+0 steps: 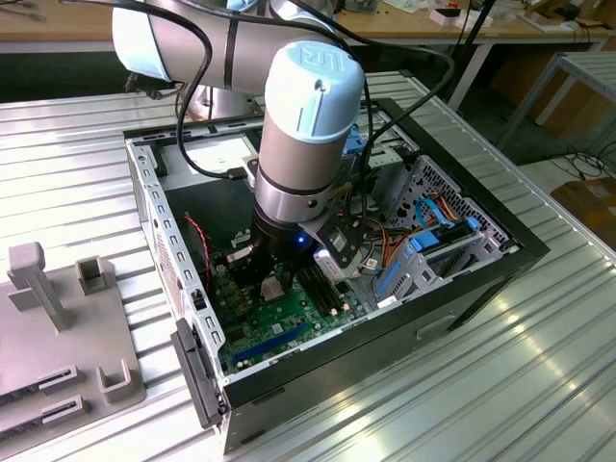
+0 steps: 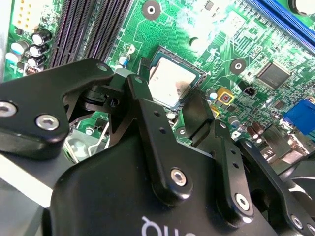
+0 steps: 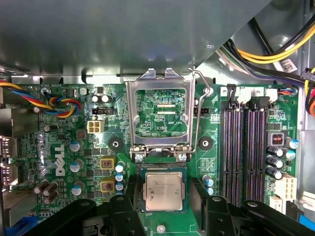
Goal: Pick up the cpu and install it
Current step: 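Place the cpu into insertion slot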
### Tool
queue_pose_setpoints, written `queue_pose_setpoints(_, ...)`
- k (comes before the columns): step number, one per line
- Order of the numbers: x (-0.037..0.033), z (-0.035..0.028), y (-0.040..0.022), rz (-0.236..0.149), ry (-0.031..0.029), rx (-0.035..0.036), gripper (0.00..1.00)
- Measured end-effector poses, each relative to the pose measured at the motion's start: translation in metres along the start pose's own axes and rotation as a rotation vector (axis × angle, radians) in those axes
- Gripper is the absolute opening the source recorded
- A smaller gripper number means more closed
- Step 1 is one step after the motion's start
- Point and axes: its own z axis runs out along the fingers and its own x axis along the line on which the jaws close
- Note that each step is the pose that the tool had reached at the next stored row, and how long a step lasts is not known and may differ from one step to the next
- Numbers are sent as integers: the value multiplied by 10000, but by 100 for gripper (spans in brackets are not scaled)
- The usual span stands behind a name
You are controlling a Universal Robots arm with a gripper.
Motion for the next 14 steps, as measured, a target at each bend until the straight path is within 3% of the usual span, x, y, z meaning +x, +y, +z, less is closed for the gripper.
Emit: queue_pose_setpoints(14,31,16,0,0,0,-41,54)
